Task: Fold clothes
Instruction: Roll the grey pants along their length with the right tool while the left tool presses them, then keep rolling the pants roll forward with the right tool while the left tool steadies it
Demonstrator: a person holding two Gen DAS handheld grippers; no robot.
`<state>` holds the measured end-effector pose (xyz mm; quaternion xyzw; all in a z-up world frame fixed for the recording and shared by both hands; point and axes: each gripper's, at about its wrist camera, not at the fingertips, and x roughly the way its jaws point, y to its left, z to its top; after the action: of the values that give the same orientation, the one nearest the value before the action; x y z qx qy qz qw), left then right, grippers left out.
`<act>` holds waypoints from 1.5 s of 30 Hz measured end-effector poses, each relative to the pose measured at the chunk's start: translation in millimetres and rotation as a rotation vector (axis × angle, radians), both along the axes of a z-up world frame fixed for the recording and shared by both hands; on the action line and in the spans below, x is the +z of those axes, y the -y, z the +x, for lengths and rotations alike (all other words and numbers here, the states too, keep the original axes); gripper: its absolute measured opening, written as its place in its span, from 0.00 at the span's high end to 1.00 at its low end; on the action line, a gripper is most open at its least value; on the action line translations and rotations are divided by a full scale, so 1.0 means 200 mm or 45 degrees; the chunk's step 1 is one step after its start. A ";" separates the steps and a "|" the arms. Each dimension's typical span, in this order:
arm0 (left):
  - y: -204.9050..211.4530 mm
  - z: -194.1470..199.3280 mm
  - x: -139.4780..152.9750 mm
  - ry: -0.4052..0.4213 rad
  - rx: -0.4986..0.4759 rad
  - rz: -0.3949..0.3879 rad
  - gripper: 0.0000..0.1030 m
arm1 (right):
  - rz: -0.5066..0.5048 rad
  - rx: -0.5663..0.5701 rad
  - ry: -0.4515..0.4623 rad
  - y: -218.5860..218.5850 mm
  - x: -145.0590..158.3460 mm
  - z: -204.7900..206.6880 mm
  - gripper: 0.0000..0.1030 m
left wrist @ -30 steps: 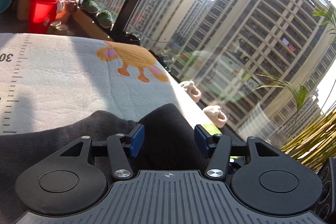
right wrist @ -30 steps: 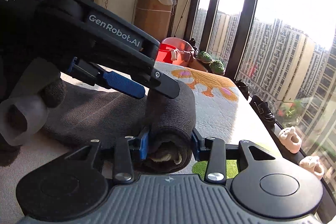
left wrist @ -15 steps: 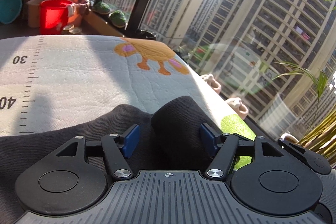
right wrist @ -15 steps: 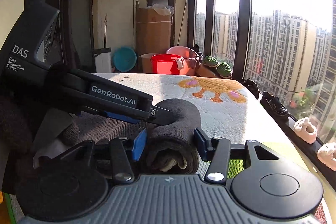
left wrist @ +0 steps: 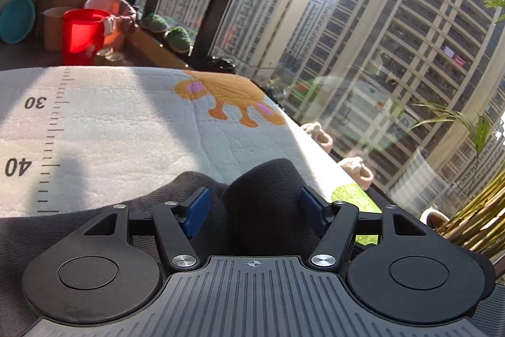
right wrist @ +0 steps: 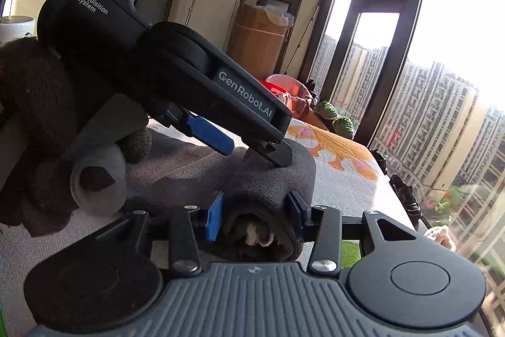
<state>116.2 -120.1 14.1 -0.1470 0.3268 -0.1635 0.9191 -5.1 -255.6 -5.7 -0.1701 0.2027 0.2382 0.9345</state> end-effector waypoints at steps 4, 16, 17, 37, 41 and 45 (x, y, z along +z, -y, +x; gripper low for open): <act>0.01 0.00 -0.04 -0.014 0.017 0.031 0.23 | 0.095 -0.006 -0.048 0.06 0.01 0.00 0.50; -0.02 -0.03 -0.02 0.021 0.033 0.093 0.20 | 0.710 -0.142 -0.398 0.43 -0.01 0.17 0.20; -0.03 -0.04 -0.02 0.022 0.035 0.093 0.20 | 0.733 -0.167 -0.407 0.44 -0.02 0.18 0.23; -0.22 -0.17 0.03 0.029 0.093 -0.103 0.26 | 0.484 -0.040 -0.282 0.16 -0.02 0.14 0.43; -0.09 -0.12 0.03 0.043 0.070 -0.013 0.22 | 0.511 -0.064 -0.298 0.21 -0.04 0.13 0.43; -0.08 -0.11 -0.02 0.025 0.073 -0.045 0.13 | 0.599 -0.134 -0.351 0.32 -0.07 0.15 0.17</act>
<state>94.2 -104.2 10.7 -0.1709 0.3106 -0.1442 0.9239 24.3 -320.0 -20.5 0.0965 0.2756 0.2510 0.9229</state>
